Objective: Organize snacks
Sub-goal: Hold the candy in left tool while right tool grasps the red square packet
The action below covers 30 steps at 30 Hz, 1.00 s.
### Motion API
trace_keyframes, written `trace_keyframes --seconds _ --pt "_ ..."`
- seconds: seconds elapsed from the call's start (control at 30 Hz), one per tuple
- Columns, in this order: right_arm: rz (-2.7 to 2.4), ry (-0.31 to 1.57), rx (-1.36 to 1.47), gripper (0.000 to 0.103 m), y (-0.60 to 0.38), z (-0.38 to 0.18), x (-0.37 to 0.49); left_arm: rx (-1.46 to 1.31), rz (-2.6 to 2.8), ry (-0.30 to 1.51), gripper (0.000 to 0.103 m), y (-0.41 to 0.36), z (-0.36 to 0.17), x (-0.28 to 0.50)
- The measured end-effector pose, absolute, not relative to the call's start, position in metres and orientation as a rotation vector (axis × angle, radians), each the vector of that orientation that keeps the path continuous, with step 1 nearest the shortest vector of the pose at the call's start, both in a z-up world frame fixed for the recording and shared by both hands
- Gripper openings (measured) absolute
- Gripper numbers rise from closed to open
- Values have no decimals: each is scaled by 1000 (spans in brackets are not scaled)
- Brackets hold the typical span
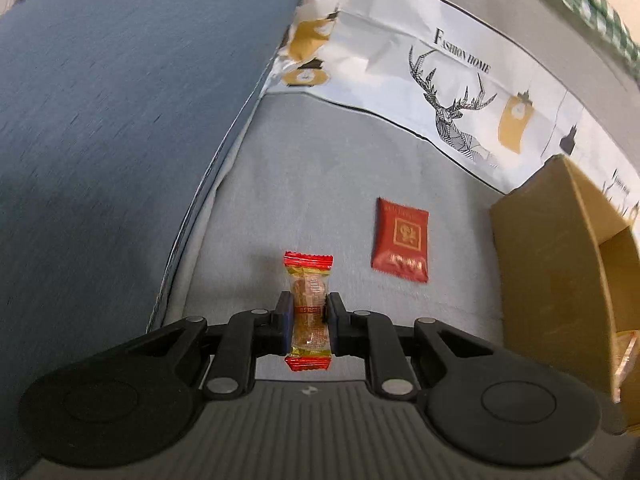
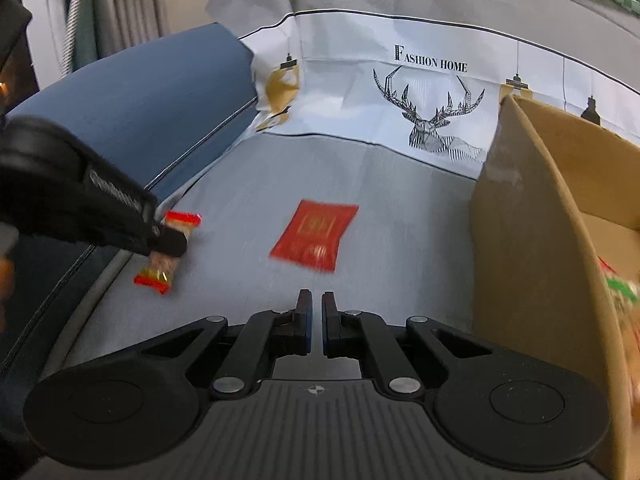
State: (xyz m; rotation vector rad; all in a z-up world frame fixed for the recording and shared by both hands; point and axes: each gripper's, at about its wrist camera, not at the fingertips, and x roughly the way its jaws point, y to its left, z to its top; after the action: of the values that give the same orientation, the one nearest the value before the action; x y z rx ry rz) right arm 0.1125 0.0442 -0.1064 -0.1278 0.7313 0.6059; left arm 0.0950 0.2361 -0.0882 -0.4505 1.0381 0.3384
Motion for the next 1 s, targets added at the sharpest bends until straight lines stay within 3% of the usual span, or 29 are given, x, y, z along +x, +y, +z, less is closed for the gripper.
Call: trace_keyframes --seconds 0.23,0.33,0.4,1.0 --pt "626 701 -92 11 42 -108 97 -444 320 1126 19 242 -104 97" --pt "619 685 -81 23 47 -109 102 -426 339 1150 20 246 -109 98" --pt "604 682 -52 39 49 -111 110 -409 329 1168 23 244 -112 101" --pt "521 666 -102 76 115 -145 183 -387 336 1219 19 247 -122 106"
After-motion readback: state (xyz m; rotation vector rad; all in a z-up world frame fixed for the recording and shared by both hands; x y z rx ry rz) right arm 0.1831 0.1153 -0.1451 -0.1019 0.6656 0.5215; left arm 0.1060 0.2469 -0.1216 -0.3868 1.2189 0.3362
